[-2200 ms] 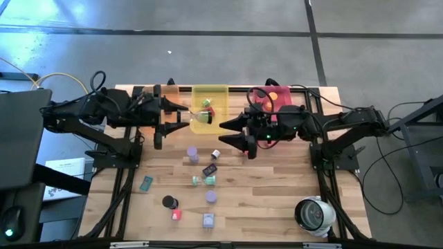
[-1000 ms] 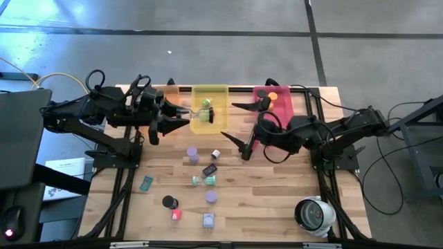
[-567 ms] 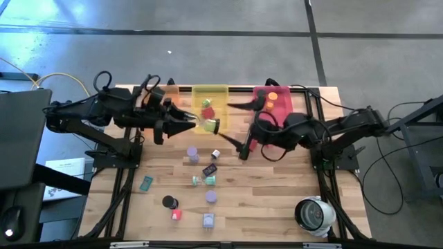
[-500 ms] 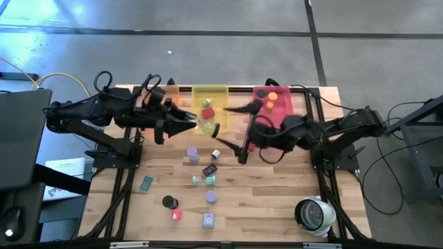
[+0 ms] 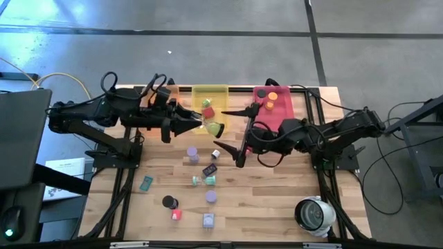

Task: Pick & Place Office items
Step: Put the green sand timer into the pink bin

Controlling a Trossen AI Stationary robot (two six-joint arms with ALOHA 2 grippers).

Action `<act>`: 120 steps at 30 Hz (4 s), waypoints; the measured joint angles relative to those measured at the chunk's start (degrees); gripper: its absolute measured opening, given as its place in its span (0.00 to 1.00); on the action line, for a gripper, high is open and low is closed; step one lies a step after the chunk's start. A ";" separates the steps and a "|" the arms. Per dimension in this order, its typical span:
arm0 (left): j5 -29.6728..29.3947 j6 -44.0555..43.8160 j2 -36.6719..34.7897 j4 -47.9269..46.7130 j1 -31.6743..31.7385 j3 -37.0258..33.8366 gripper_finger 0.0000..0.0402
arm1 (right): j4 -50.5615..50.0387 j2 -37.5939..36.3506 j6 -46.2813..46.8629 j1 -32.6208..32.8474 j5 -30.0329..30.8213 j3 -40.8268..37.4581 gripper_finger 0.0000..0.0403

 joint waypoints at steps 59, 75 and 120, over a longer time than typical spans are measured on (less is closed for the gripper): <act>3.66 5.61 1.71 4.30 4.06 -0.02 0.70 | -9.46 0.20 8.20 0.75 2.05 -0.02 0.47; 17.83 13.37 -3.49 -23.64 24.52 -0.02 0.70 | -49.90 -6.88 61.43 -3.26 1.62 0.00 0.47; 25.62 25.51 -2.83 -51.92 13.34 -0.07 0.70 | -77.61 3.36 63.18 -60.20 -31.02 -13.43 0.47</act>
